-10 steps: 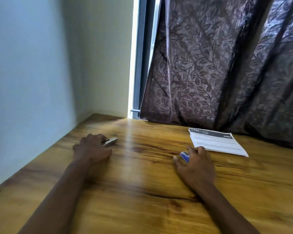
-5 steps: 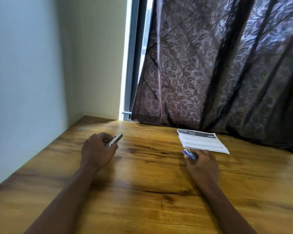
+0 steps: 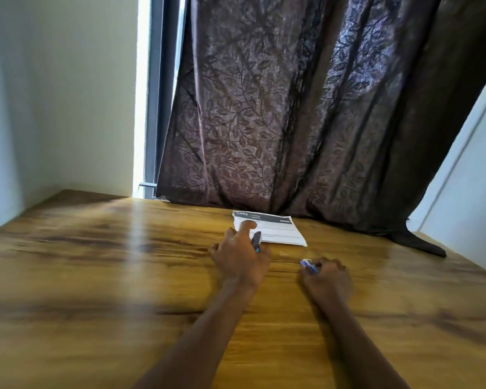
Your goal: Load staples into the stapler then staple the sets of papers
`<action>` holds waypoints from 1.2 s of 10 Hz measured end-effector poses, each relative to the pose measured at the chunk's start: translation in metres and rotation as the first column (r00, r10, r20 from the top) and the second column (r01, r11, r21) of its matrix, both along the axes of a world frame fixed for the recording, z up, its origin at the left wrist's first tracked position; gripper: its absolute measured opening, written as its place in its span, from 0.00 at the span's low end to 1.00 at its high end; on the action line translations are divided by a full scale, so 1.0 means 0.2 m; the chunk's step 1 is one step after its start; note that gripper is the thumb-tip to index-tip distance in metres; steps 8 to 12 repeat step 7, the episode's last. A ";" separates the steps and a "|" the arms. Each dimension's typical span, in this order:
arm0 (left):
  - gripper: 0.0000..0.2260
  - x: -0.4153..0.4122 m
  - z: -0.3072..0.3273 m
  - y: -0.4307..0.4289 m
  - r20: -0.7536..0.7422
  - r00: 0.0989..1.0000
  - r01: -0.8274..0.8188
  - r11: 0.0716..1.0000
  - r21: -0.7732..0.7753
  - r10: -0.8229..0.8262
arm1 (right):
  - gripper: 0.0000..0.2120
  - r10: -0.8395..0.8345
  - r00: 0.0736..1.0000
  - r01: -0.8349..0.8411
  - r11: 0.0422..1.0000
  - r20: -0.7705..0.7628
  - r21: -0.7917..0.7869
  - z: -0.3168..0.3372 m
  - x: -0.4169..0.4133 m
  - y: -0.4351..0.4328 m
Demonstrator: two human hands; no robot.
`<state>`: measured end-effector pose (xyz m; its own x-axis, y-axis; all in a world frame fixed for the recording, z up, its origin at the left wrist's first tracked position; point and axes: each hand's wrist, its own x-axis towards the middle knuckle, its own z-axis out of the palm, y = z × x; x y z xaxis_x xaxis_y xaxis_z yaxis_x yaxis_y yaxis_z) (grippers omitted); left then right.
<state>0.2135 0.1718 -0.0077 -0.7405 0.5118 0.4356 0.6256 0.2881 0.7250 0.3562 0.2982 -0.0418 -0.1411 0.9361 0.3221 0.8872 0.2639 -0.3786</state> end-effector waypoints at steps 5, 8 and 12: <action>0.25 0.18 -0.12 0.14 -0.196 0.955 0.096 0.858 -0.504 -0.222 | 0.22 0.013 1.000 -0.012 0.997 0.014 -0.077 -0.01 0.01 0.03; 0.38 0.04 -0.06 -0.12 -0.191 0.940 0.173 0.879 -0.445 -0.282 | 0.30 0.055 0.998 -0.056 0.997 0.020 0.053 0.01 0.03 -0.11; 0.38 0.04 -0.06 -0.12 -0.191 0.940 0.173 0.879 -0.445 -0.282 | 0.30 0.055 0.998 -0.056 0.997 0.020 0.053 0.01 0.03 -0.11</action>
